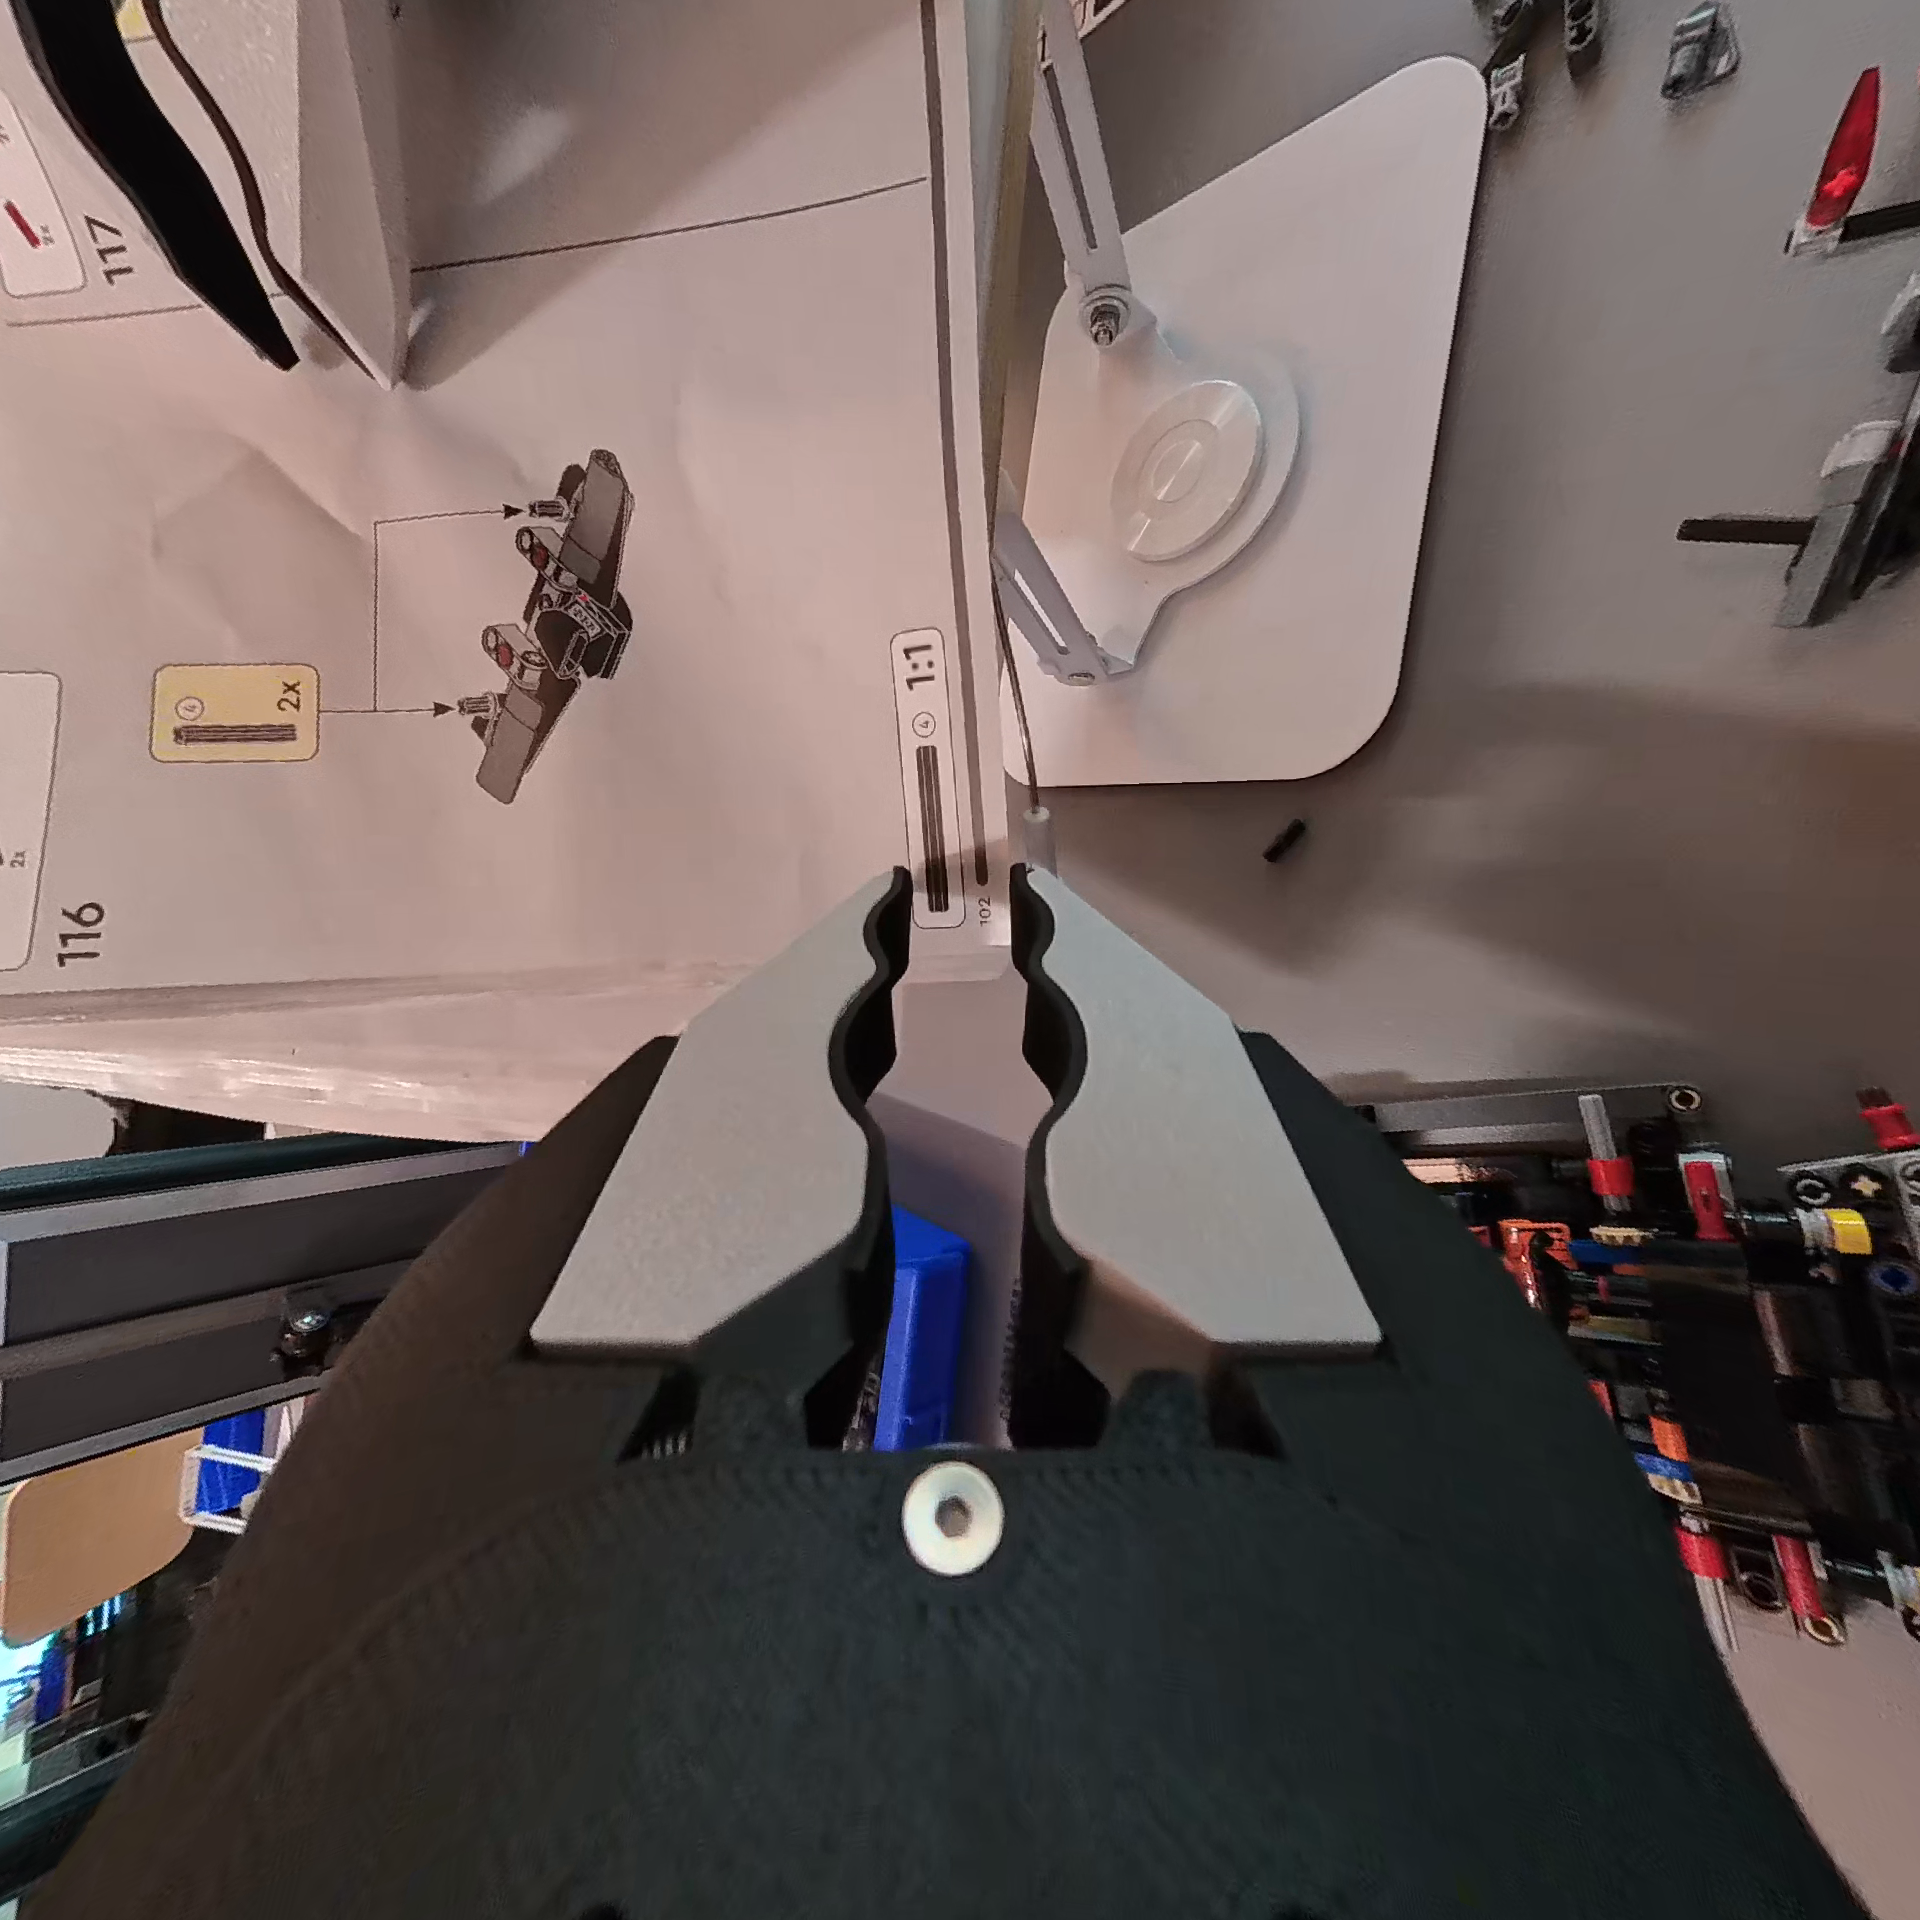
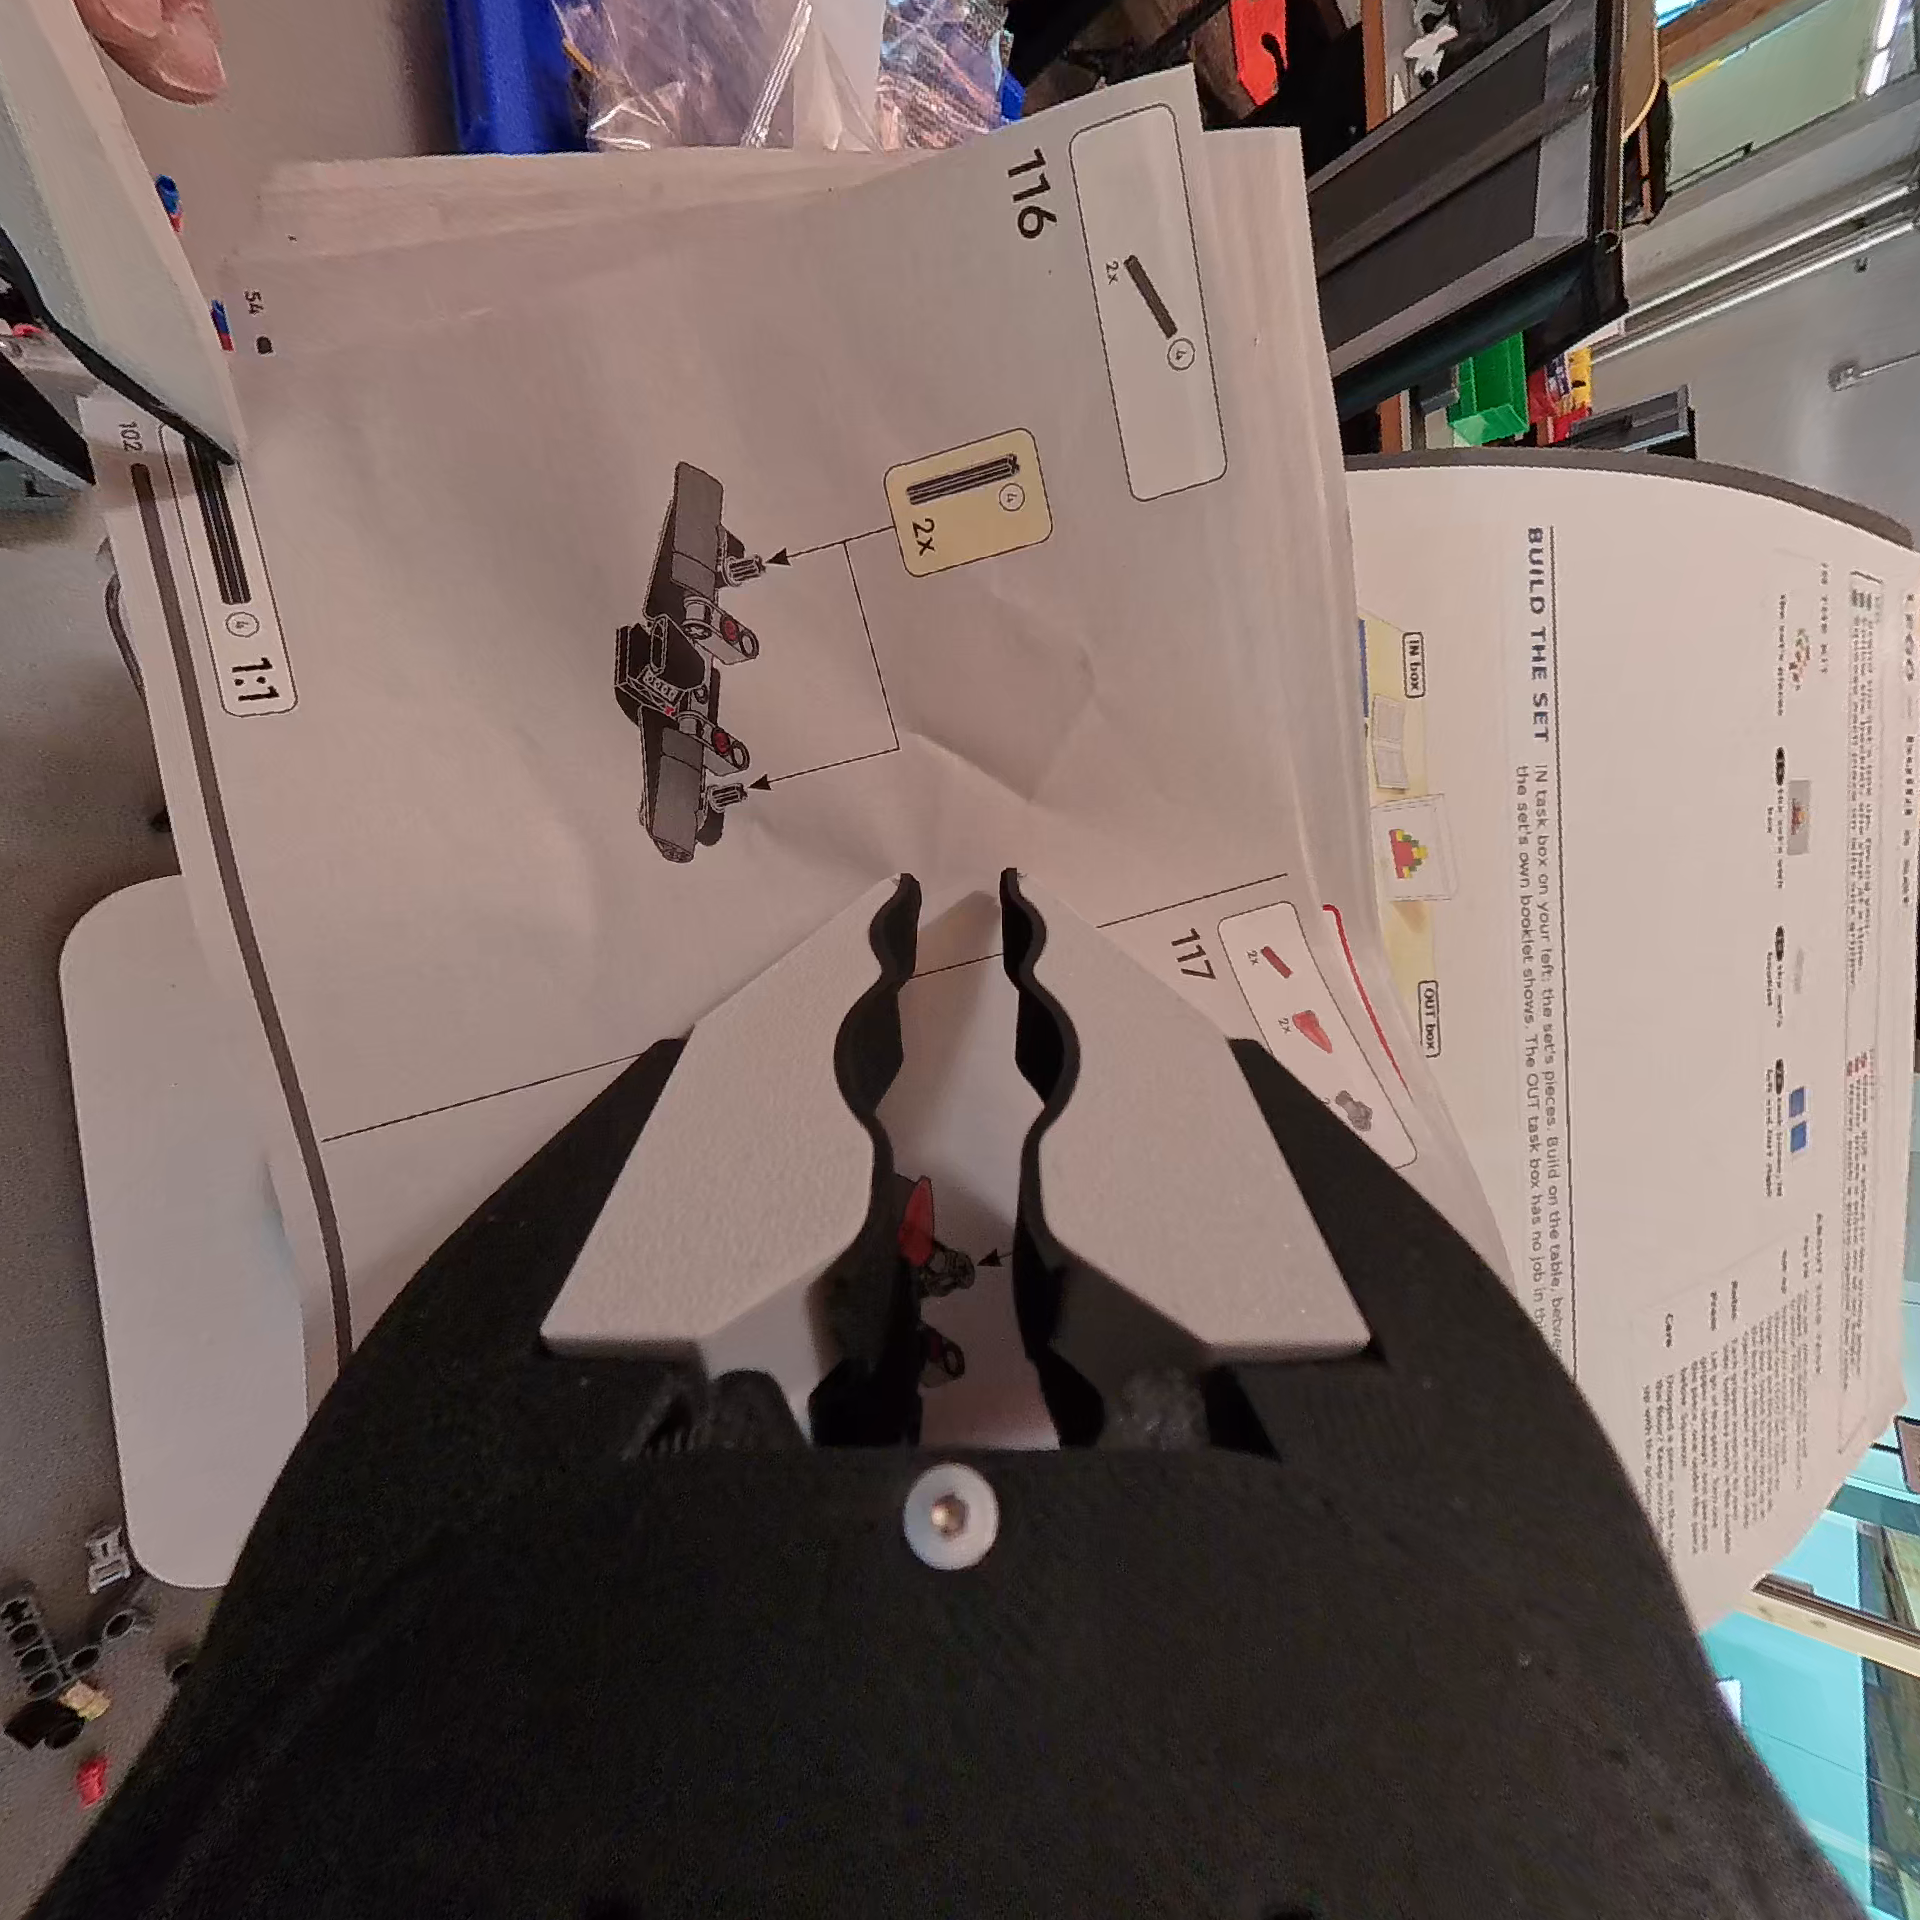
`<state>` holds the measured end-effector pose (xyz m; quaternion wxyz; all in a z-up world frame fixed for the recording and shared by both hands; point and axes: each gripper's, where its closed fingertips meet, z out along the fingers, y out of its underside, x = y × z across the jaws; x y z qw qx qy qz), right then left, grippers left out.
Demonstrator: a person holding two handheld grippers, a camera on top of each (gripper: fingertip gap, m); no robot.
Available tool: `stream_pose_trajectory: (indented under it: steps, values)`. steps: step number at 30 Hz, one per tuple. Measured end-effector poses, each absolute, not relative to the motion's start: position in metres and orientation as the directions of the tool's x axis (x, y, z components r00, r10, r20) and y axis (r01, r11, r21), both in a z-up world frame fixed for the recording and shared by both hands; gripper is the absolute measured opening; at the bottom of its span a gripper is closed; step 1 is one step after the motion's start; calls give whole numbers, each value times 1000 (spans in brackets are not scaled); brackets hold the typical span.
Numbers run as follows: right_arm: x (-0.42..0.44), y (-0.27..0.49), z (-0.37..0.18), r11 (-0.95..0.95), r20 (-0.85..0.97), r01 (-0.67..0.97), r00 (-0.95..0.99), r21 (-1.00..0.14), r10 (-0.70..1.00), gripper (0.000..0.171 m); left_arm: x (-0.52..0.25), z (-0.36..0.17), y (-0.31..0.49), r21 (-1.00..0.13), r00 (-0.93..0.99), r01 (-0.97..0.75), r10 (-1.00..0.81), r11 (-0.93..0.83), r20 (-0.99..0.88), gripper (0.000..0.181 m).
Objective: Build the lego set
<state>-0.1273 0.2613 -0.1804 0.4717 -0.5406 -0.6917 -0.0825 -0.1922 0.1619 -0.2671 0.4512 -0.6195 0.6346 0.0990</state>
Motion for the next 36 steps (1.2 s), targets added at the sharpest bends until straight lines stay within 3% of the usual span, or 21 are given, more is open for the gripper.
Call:
stream_pose_trajectory:
  steps: [17, 21, 23, 28, 36]
  values:
    - [-127, 262, -179, 410, 744, 820, 29, -400, 668, 13, -191, -261, 158, -439, 160, -873, -723, 214, -672, 0]
    - [-127, 255, -174, 411, 733, 799, 54, -439, 678, 20, -192, -251, 157, -433, 172, -875, -697, 216, -696, 0]
    - [-126, 246, -169, 401, 703, 775, 77, -488, 707, 29, -192, -242, 158, -424, 184, -879, -664, 219, -724, 0]
    - [-134, 187, -159, 426, 608, 662, 55, -616, 792, 30, -186, -217, 150, -371, 164, -894, -588, 251, -792, 0]
    - [-149, 126, -181, 467, 563, 626, -52, -625, 825, 32, -164, -180, 132, -347, 168, -889, -490, 299, -855, 0]
